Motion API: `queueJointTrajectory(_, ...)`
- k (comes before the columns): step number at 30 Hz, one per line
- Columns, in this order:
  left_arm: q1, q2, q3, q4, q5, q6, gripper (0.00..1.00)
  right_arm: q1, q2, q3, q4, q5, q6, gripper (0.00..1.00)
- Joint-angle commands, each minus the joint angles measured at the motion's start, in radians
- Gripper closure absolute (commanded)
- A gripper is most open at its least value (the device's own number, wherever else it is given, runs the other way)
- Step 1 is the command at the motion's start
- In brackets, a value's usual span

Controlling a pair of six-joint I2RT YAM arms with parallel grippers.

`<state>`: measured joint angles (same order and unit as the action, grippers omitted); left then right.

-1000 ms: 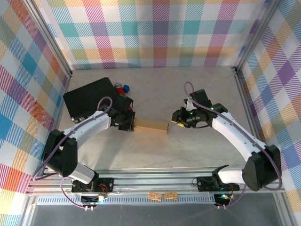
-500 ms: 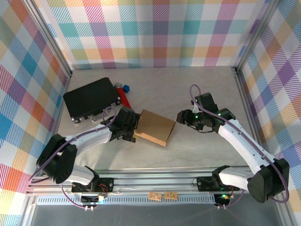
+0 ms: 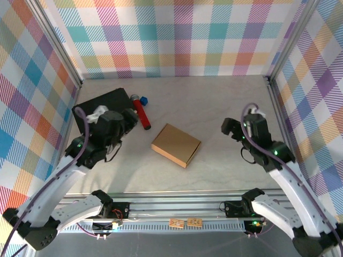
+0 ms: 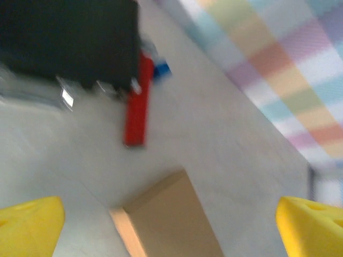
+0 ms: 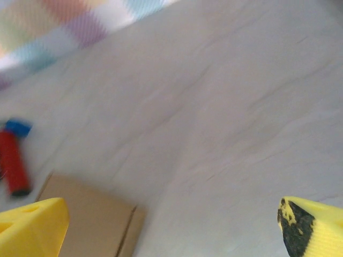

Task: Fold the paper box

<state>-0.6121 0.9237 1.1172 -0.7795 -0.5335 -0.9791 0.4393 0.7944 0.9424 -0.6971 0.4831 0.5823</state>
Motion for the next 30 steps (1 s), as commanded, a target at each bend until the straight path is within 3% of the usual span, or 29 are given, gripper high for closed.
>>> queueJointTrajectory(1, 0.006, -0.033, -0.085, -0.247, -0.551, 0.071, 0.0, -0.007, -0.095, -0.236, 0.262, 0.333, -0.22, 0.01)
queueJointTrajectory(2, 0.008, -0.051, -0.124, -0.24, -0.613, 0.115, 0.0, -0.009, -0.122, -0.315, 0.378, 0.331, -0.319, 0.01)
queueJointTrajectory(3, 0.009, -0.084, -0.196, -0.131, -0.663, 0.276, 0.0, -0.01, -0.139, -0.399, 0.486, 0.327, -0.403, 0.01)
queueJointTrajectory(4, 0.012, -0.126, -0.314, 0.074, -0.661, 0.534, 0.0, -0.016, -0.138, -0.466, 0.557, 0.311, -0.47, 0.01)
queueJointTrajectory(5, 0.018, -0.164, -0.415, 0.259, -0.603, 0.763, 0.0, -0.023, -0.127, -0.505, 0.579, 0.29, -0.501, 0.01)
queueJointTrajectory(6, 0.029, -0.207, -0.51, 0.382, -0.539, 0.885, 0.0, -0.036, -0.099, -0.539, 0.595, 0.251, -0.52, 0.01)
queueJointTrajectory(7, 0.048, -0.252, -0.588, 0.456, -0.457, 0.916, 0.0, -0.052, -0.07, -0.564, 0.607, 0.184, -0.539, 0.01)
queueJointTrajectory(10, 0.127, -0.411, -0.776, 0.646, -0.253, 0.927, 0.0, -0.072, 0.027, -0.604, 0.7, 0.071, -0.555, 0.01)
queueJointTrajectory(14, 0.222, -0.45, -0.931, 0.843, -0.154, 0.927, 0.0, -0.109, 0.19, -0.595, 0.831, -0.015, -0.568, 0.01)
queueJointTrajectory(16, 0.286, -0.383, -0.961, 0.917, -0.062, 0.918, 0.0, -0.15, 0.281, -0.574, 0.87, -0.084, -0.568, 0.01)
queueJointTrajectory(25, 0.446, 0.028, -0.947, 1.344, 0.15, 0.866, 0.0, -0.265, 0.477, -0.522, 1.122, -0.273, -0.631, 0.01)
queueJointTrajectory(30, 0.484, 0.299, -0.91, 1.617, 0.191, 0.829, 0.0, -0.333, 0.526, -0.537, 1.274, -0.385, -0.616, 0.01)
